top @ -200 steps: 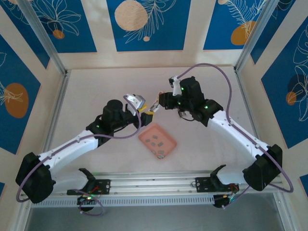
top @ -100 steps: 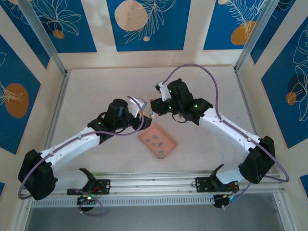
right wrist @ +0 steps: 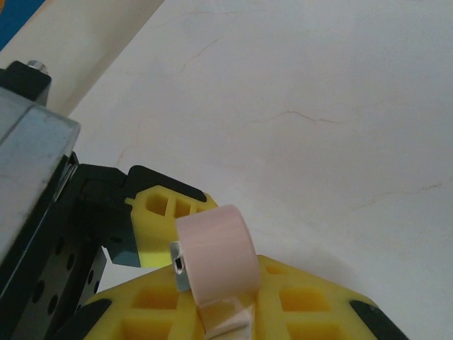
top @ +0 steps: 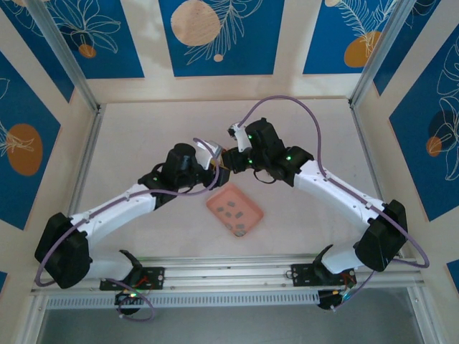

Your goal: Load the staples into the stapler

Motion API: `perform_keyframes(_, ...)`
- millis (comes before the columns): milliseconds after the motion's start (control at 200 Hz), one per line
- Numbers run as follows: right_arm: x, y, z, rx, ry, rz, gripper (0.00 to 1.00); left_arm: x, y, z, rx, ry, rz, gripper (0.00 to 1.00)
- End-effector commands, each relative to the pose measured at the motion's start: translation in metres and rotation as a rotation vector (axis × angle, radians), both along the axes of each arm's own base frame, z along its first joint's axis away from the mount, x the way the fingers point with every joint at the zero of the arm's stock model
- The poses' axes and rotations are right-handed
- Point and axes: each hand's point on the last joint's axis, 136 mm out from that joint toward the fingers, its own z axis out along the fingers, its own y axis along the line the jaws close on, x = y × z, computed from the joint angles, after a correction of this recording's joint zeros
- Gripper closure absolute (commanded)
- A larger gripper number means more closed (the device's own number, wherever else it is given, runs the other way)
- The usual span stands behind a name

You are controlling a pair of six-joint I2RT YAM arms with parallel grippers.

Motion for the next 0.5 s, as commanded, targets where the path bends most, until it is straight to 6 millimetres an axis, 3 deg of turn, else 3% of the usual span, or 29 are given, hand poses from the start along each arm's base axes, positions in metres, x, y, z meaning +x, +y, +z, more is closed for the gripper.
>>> perform_keyframes(0, -0.004, 0.01, 0.015, 0.044, -0.006, 0.024, 0.8, 0.013, -0.004, 0.019, -0.03, -0.047, 0.048, 0.6)
perform_keyframes(110, -0.004, 0.012, 0.014, 0.048, 0.001, 0.027, 0.8, 0.016, -0.001, 0.021, -0.028, -0.057, 0.062, 0.72)
perform_keyframes(250, -0.003, 0.011, 0.016, 0.055, -0.001, 0.019, 0.79, 0.016, 0.003, 0.019, -0.007, -0.06, 0.077, 0.76)
perform_keyframes(495, 0.008, -0.009, 0.022, 0.131, 0.023, -0.075, 0.46, 0.024, 0.039, -0.014, 0.092, -0.004, 0.21, 0.79)
